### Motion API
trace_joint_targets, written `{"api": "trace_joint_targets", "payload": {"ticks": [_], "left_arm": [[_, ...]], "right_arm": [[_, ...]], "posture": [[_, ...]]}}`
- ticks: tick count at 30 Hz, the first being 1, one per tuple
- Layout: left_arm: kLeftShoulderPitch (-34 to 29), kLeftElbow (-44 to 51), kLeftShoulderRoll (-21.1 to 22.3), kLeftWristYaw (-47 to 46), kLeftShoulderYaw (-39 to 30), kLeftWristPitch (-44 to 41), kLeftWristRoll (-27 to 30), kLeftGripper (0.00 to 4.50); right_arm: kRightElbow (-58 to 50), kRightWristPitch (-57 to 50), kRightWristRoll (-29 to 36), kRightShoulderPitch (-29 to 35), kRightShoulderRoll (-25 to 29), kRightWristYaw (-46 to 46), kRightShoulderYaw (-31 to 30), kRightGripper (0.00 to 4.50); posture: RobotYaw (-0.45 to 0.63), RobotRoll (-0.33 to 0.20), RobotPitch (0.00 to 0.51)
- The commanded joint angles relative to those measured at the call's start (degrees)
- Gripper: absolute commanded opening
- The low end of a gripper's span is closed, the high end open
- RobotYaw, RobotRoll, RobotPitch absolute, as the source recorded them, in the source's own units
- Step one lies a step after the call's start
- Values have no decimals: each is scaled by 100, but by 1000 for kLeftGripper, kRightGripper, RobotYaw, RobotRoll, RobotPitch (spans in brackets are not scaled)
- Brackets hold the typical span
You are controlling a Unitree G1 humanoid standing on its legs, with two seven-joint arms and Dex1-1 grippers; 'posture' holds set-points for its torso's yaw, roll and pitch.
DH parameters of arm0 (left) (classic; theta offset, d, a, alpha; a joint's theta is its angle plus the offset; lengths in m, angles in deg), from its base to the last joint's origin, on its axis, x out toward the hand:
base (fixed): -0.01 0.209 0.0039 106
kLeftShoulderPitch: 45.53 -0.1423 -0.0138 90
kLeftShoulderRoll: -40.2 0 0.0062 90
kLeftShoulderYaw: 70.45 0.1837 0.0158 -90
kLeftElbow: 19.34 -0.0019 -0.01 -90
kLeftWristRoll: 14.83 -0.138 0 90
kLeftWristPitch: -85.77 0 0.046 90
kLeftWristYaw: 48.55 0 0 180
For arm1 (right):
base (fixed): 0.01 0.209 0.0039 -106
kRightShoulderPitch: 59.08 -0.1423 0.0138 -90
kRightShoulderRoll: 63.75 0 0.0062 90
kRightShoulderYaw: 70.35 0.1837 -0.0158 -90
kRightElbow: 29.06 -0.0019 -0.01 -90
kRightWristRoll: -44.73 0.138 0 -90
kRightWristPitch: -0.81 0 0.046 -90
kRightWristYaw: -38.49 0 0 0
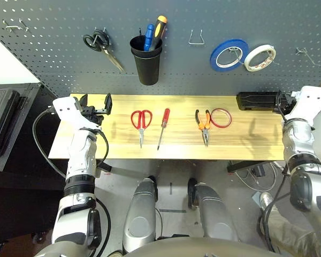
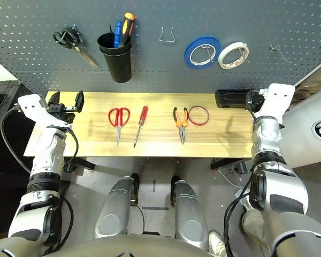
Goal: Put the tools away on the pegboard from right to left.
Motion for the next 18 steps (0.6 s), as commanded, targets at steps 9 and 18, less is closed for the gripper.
{"api": "trace_joint_targets", "payload": {"ticks": [9, 18], "left_arm": [[-212, 359, -1, 286, 233, -343, 39, 4432], [-665, 1653, 272, 1245, 1054, -1789, 134, 4432]], "right_arm": [[76, -438, -353, 59, 124, 285, -367, 4500], [48, -1272, -1138, -270, 552, 2473, -1530, 4500]], "posture": [[249, 0, 230], [232, 0, 255]]}}
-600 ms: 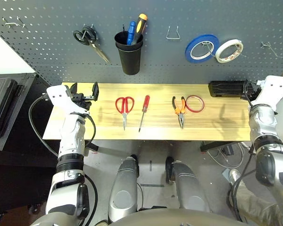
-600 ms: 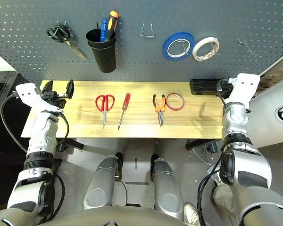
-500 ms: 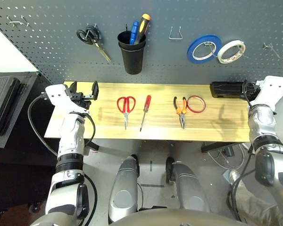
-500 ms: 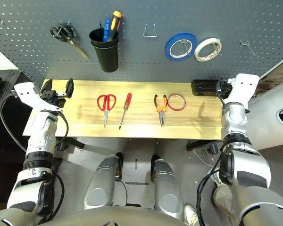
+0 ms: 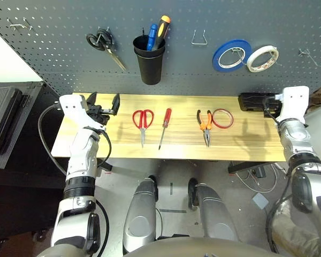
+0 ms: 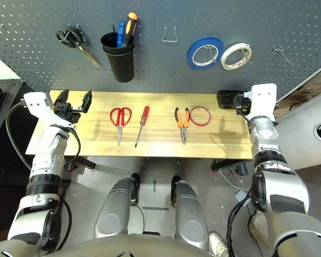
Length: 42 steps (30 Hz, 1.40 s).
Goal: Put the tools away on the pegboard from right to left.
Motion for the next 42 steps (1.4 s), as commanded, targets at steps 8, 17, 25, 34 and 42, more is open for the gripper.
{"api": "trace_joint_targets", "payload": {"ticks": [8, 17, 25, 34, 42], "left_arm": [[-269, 1075, 388, 734, 801, -1509, -28, 4432], [-358, 1690, 601, 737, 834, -2155, 18, 4432], [-755, 2365, 703, 577, 702, -2601, 57, 4432], [-763, 2525, 620, 352, 661, -2742, 38, 4500], [-602, 2373, 541, 354, 713, -2619, 30, 4500]], "right_arm": [[219, -595, -753, -494, 112, 2273, -1087, 4500], [554, -1165, -1265, -876, -189, 2604, -1591, 4500], [732, -1518, -1608, -979, -523, 2383, -1859, 4500], [811, -1755, -1987, -992, -585, 2191, -2137, 2881], [732, -1555, -2035, -865, -260, 1973, -2120, 20]], "posture": [[231, 0, 291], [288, 0, 354], [341, 0, 388], [365, 0, 385], [347, 0, 365]]}}
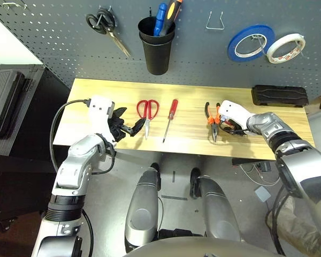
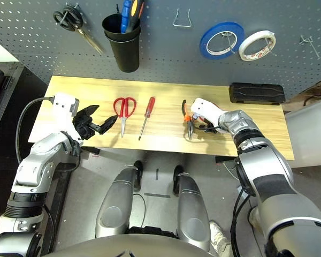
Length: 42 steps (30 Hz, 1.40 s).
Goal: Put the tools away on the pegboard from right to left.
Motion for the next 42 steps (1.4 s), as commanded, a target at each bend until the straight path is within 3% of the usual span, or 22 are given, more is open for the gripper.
{"api": "trace_joint_targets", "payload": {"ticks": [1, 8, 15, 20, 27, 36, 42], "left_arm": [[30, -49, -72, 42, 70, 64, 16, 4500], [39, 16, -191, 410, 72, 525, 205, 4500], [-184, 525, -211, 960, 250, 960, 507, 4500], [-128, 965, -120, 1248, 475, 915, 702, 4500], [352, 1391, -54, 1501, 761, 731, 937, 4500], [761, 1506, -53, 1522, 988, 710, 901, 4500], [898, 1403, -126, 1506, 1046, 861, 863, 4500]], "right_arm": [[42, 176, -35, 224, 209, -230, 24, 20], [-437, 761, 493, 937, 429, -1017, 596, 20], [-1805, 1551, 1024, 2538, 501, -2401, 1353, 20], [-2289, 2090, 1160, 3183, 564, -3389, 1793, 20], [-1892, 3152, 1287, 3440, 829, -4187, 2222, 20], [-1217, 4432, 1582, 3302, 1296, -4289, 2626, 20], [-1071, 4865, 1365, 3060, 1620, -4533, 2571, 20]], "posture": [[342, 0, 360], [324, 0, 338], [297, 0, 320], [279, 0, 309], [264, 0, 288], [246, 0, 267], [236, 0, 267]]}}
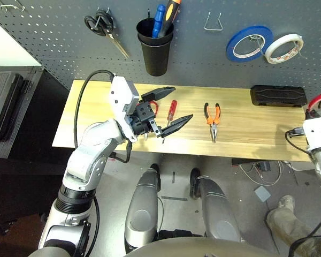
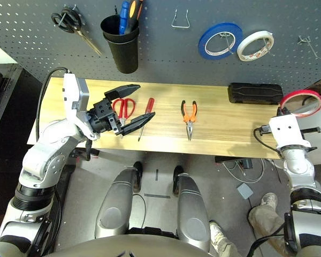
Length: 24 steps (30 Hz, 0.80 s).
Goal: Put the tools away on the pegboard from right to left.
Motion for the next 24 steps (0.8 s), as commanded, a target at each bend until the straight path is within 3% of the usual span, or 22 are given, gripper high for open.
{"api": "trace_joint_targets", "payload": {"ticks": [1, 13, 24], "left_arm": [[57, 57, -53, 48, 107, 88, 7, 4500], [318, 188, -187, 7, 124, -108, 329, 4500], [509, 15, -301, -144, 179, -56, 134, 4500]], "right_arm": [[158, 257, -153, -47, 214, -185, -29, 20], [472, 23, -189, -1032, 342, 108, -123, 20], [957, -1658, -374, -2534, 271, 639, -450, 20]], "posture": [[236, 0, 267], [213, 0, 269], [221, 0, 273]]}}
